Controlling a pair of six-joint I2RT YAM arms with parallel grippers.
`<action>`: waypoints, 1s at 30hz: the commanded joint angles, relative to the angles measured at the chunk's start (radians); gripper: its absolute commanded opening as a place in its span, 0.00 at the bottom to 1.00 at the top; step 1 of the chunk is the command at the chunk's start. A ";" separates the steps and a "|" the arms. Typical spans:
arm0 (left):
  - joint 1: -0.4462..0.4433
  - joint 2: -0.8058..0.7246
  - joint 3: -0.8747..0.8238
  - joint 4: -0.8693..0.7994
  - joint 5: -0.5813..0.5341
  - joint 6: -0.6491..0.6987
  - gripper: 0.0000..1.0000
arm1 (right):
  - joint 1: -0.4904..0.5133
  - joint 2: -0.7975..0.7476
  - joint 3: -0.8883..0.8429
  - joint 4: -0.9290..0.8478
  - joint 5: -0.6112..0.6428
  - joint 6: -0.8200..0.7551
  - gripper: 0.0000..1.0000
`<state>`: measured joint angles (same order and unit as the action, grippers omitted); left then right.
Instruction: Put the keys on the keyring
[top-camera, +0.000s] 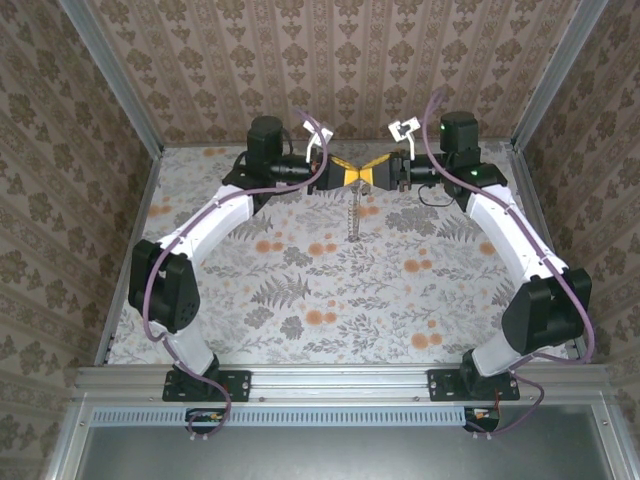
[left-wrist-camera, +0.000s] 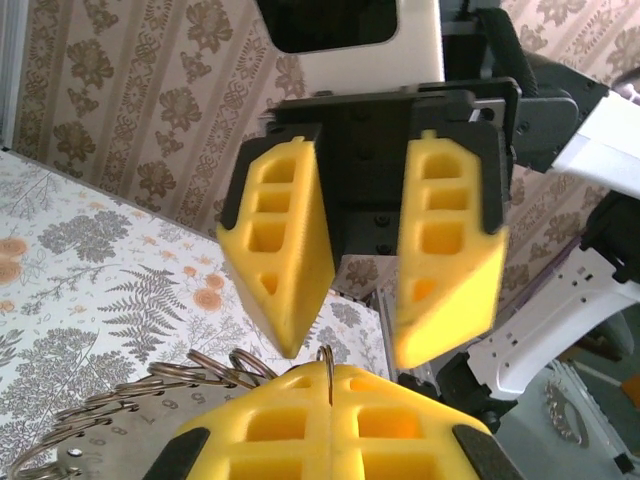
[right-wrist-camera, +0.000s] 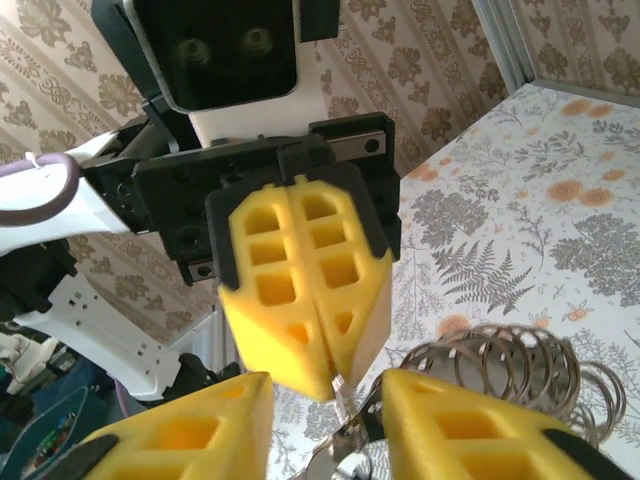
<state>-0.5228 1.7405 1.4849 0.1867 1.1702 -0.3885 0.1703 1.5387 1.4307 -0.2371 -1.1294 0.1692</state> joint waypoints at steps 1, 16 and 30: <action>0.004 -0.016 -0.008 0.149 -0.024 -0.098 0.00 | -0.022 -0.053 -0.044 0.090 -0.001 0.049 0.40; 0.003 -0.029 -0.009 0.247 -0.032 -0.187 0.00 | -0.030 -0.058 -0.163 0.292 -0.033 0.180 0.54; 0.004 -0.035 -0.013 0.289 -0.039 -0.220 0.00 | 0.023 -0.024 -0.166 0.320 -0.038 0.193 0.26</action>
<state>-0.5220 1.7401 1.4742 0.4152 1.1316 -0.5911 0.1875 1.5074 1.2716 0.0566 -1.1378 0.3595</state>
